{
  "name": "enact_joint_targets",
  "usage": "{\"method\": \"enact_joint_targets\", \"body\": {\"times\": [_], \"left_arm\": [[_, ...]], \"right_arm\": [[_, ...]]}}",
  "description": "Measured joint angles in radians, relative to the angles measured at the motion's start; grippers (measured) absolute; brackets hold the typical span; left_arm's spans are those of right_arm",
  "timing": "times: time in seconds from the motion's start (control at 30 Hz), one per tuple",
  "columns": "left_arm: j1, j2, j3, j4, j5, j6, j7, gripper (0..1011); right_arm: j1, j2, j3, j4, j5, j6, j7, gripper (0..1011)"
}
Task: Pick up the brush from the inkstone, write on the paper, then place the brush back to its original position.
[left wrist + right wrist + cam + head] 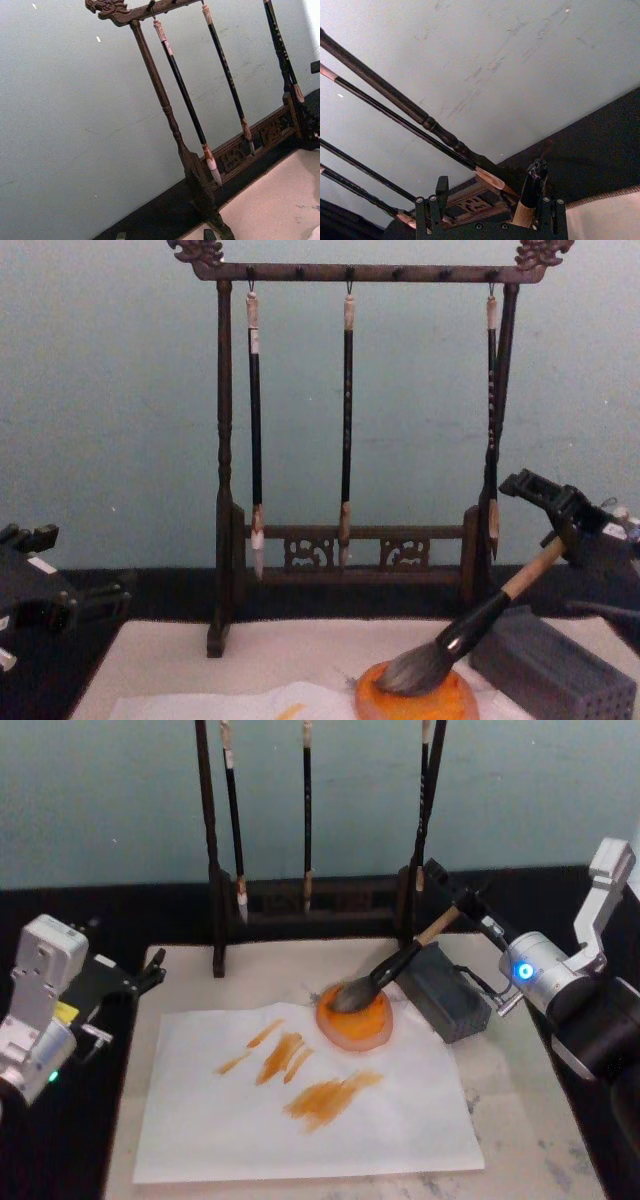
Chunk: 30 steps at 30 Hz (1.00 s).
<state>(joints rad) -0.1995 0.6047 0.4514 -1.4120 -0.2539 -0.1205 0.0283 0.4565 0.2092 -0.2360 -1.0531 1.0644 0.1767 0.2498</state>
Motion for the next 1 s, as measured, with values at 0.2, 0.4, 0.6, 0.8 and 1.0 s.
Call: {"method": "enact_joint_targets", "body": {"times": [0.2,0.4,0.6,0.8,1.0], "left_arm": [[0.0,0.0,0.0,0.0,0.0,0.0,0.0,1001],[0.0,0.0,0.0,0.0,0.0,0.0,0.0,1001],[0.0,0.0,0.0,0.0,0.0,0.0,0.0,1001],[0.0,0.0,0.0,0.0,0.0,0.0,0.0,1001],[0.0,0.0,0.0,0.0,0.0,0.0,0.0,1001]], "right_arm": [[-0.025,0.018,-0.001,-0.028,0.023,0.0,-0.02,1000],[-0.05,0.034,0.004,-0.058,0.048,-0.005,-0.029,1000],[-0.07,0.048,0.003,-0.083,0.068,-0.013,-0.042,1000],[-0.097,0.062,0.002,-0.116,0.09,-0.017,-0.059,1000],[-0.141,0.087,0.002,-0.172,0.115,-0.014,-0.087,1000]]}}
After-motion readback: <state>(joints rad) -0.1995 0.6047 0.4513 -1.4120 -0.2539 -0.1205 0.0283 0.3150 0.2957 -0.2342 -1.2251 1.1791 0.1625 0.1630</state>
